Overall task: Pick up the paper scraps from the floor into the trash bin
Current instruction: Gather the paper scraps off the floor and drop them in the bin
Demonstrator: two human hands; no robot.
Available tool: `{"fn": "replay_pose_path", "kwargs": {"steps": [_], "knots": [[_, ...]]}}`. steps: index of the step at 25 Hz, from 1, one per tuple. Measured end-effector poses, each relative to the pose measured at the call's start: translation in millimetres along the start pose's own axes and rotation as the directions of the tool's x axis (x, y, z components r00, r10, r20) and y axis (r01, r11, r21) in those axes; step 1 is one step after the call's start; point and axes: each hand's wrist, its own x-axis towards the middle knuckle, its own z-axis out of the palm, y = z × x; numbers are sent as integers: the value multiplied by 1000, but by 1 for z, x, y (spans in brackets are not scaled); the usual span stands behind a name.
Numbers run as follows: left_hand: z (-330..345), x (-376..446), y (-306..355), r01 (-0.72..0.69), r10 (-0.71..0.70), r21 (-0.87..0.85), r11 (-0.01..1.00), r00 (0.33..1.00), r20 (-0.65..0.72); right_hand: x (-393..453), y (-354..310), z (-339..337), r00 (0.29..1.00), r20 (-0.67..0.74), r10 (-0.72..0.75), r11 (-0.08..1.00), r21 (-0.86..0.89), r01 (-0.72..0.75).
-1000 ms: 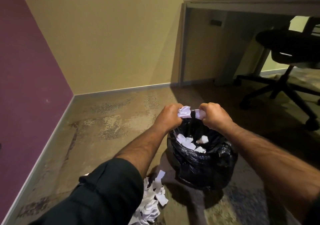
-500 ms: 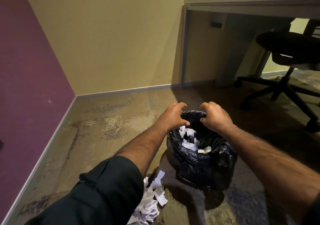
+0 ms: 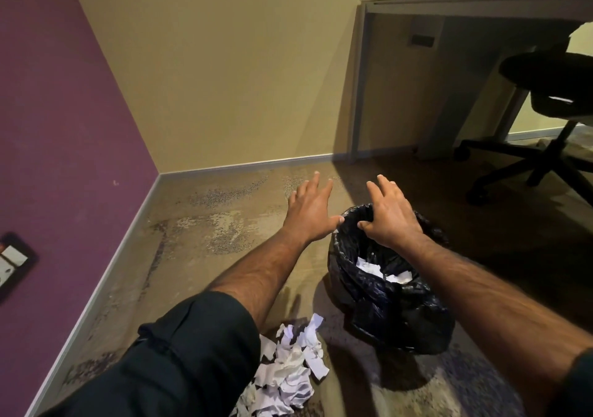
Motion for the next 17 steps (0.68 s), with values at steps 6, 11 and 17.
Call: {"fn": "replay_pose_path", "kwargs": {"steps": [6,11,17], "knots": [[-3,-17,-48,19,-17,108,994,1000,-26,-2,-44,20,997,43,-57,998,6,57],[2,-40,-99,129,-127,163,978,992,-23,-10,-91,51,992,79,-100,995,16,99],[20,-73,-148,198,-202,176,964,979,4,-24,-124,93,980,127,-155,988,12,155]]}}
